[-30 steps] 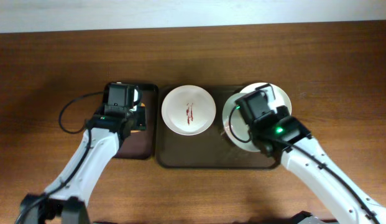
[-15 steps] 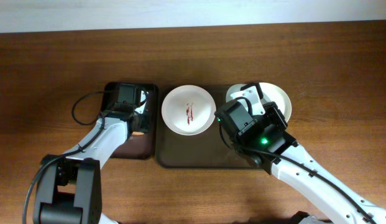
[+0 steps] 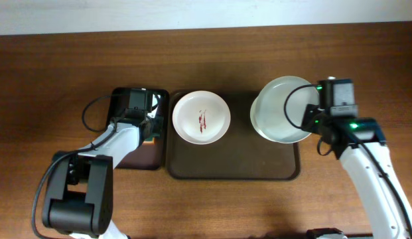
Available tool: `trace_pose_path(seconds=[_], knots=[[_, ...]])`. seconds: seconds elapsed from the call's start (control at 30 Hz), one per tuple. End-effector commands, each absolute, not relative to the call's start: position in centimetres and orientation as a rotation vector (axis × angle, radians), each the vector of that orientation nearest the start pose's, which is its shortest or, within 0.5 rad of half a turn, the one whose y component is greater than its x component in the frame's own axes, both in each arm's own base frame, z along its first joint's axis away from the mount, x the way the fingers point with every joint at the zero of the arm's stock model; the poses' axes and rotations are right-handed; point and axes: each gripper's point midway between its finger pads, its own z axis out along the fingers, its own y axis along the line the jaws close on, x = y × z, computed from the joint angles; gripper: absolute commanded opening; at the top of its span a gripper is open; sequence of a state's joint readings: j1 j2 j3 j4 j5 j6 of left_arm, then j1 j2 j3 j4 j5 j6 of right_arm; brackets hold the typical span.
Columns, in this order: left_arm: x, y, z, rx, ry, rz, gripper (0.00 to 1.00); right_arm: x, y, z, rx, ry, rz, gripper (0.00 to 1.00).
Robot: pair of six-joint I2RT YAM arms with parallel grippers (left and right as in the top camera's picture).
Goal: Clean dirty plates on tray and stack at the side
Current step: 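Carry the front plate right and set it beside the tray, then move right gripper to the right-back cream plate and grasp its rim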
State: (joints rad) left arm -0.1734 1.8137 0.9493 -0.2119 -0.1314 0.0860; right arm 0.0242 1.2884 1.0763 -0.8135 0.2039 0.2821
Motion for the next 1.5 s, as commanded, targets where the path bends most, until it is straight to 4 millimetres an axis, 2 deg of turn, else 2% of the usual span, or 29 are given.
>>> trace_pose_path(seconds=[0.0, 0.1, 0.13, 0.17, 0.2, 0.23, 0.27, 0.33, 0.4, 0.43, 0.53, 0.67, 0.73, 0.8, 0.83, 0.9, 0.97, 1.0, 1.03, 1.13, 1.17, 1.2, 1.23, 1.27, 1.3, 1.33, 1.37, 1.4, 1.47], knots=[[40.8, -4.6, -0.2, 0.252, 2.617, 0.141, 0.00, 32.0, -3.7, 17.6, 0.502, 2.536, 0.025, 0.04], [41.9, -4.2, 1.0, 0.167, 2.587, 0.124, 0.00, 31.4, -7.2, 17.5, 0.652, 2.504, 0.010, 0.04], [41.8, -3.9, 1.5, 0.158, 2.596, 0.128, 0.04, 31.3, -8.4, 17.6, 0.702, 2.481, 0.024, 0.04], [41.5, -3.6, 1.9, 0.151, 2.607, 0.129, 0.45, 31.3, -9.6, 17.8, 0.749, 2.450, 0.048, 0.04], [41.2, -3.6, 2.2, 0.154, 2.621, 0.116, 0.56, 31.3, -10.6, 17.9, 0.787, 2.425, 0.063, 0.04], [40.9, -3.9, 2.5, 0.161, 2.629, 0.095, 0.59, 31.2, -11.4, 17.9, 0.818, 2.410, 0.065, 0.04], [40.3, -4.5, 2.8, 0.167, 2.647, 0.042, 0.65, 30.7, -13.1, 17.5, 0.885, 2.397, 0.049, 0.04], [38.7, -5.4, 2.6, 0.167, 2.707, -0.046, 0.64, 29.9, -15.3, 16.5, 0.982, 2.393, 0.027, 0.04], [37.2, -5.4, 1.9, 0.174, 2.774, -0.056, 0.65, 29.1, -17.4, 15.1, 1.092, 2.388, 0.014, 0.04], [36.8, -5.3, 1.7, 0.175, 2.793, -0.054, 0.68, 28.5, -18.8, 13.9, 1.161, 2.394, 0.007, 0.04], [36.6, -5.3, 1.6, 0.176, 2.797, -0.054, 0.70, 27.2, -20.9, 10.8, 1.295, 2.429, 0.011, 0.04], [36.6, -5.4, 1.6, 0.177, 2.798, -0.054, 0.68, 26.0, -22.1, 7.6, 1.409, 2.476, 0.030, 0.04], [36.3, -5.3, 1.5, 0.178, 2.810, -0.053, 0.61, 26.0, -22.0, 6.6, 1.421, 2.503, 0.042, 0.06], [35.8, -5.2, 1.3, 0.177, 2.833, -0.050, 0.50, 26.0, -21.8, 6.2, 1.425, 2.513, 0.053, 0.21], [35.7, -5.2, 1.3, 0.178, 2.836, -0.050, 0.43, 26.1, -21.7, 6.2, 1.422, 2.511, 0.069, 0.24], [35.7, -5.2, 1.3, 0.178, 2.836, -0.050, 0.36, 26.7, -21.0, 6.3, 1.406, 2.503, 0.148, 0.35], [35.5, -5.2, 1.2, 0.179, 2.847, -0.049, 0.25, 27.7, -19.9, 6.6, 1.357, 2.499, 0.260, 0.36], [35.3, -5.1, 1.2, 0.180, 2.855, -0.048, 0.16, 28.6, -19.0, 7.3, 1.283, 2.497, 0.346, 0.36], [35.2, -4.8, 1.1, 0.177, 2.860, -0.025, 0.00, 29.2, -18.5, 7.9, 1.238, 2.499, 0.377, 0.36], [35.0, -3.1, 1.1, 0.167, 2.867, 0.121, 0.00, 31.6, -16.2, 11.3, 0.993, 2.562, 0.395, 0.36], [34.9, -2.5, 1.1, 0.164, 2.873, 0.169, 0.00, 32.7, -14.4, 12.7, 0.860, 2.606, 0.396, 0.36], [34.7, -2.3, 1.1, 0.163, 2.878, 0.189, 0.09, 33.4, -13.0, 13.4, 0.770, 2.634, 0.402, 0.36], [34.6, -2.2, 1.1, 0.163, 2.881, 0.192, 0.46, 34.3, -10.7, 14.0, 0.646, 2.670, 0.412, 0.36], [34.6, -2.2, 1.1, 0.163, 2.882, 0.192, 0.54, 34.7, -9.1, 14.0, 0.586, 2.692, 0.426, 0.36], [34.6, -2.2, 1.2, 0.163, 2.880, 0.192, 0.59, 35.1, -6.5, 13.9, 0.497, 2.728, 0.448, 0.36], [34.7, -2.2, 1.3, 0.162, 2.875, 0.191, 0.60, 35.3, -4.3, 13.8, 0.417, 2.758, 0.467, 0.36], [35.0, -2.3, 2.0, 0.158, 2.857, 0.188, 0.61, 35.5, -1.5, 13.7, 0.309, 2.786, 0.486, 0.36], [35.4, -2.3, 2.7, 0.154, 2.833, 0.184, 0.63, 35.5, 0.5, 13.7, 0.232, 2.800, 0.497, 0.36], [36.4, -2.5, 5.0, 0.143, 2.765, 0.172, 0.76, 35.3, 4.3, 13.6, 0.085, 2.828, 0.509, 0.38]])
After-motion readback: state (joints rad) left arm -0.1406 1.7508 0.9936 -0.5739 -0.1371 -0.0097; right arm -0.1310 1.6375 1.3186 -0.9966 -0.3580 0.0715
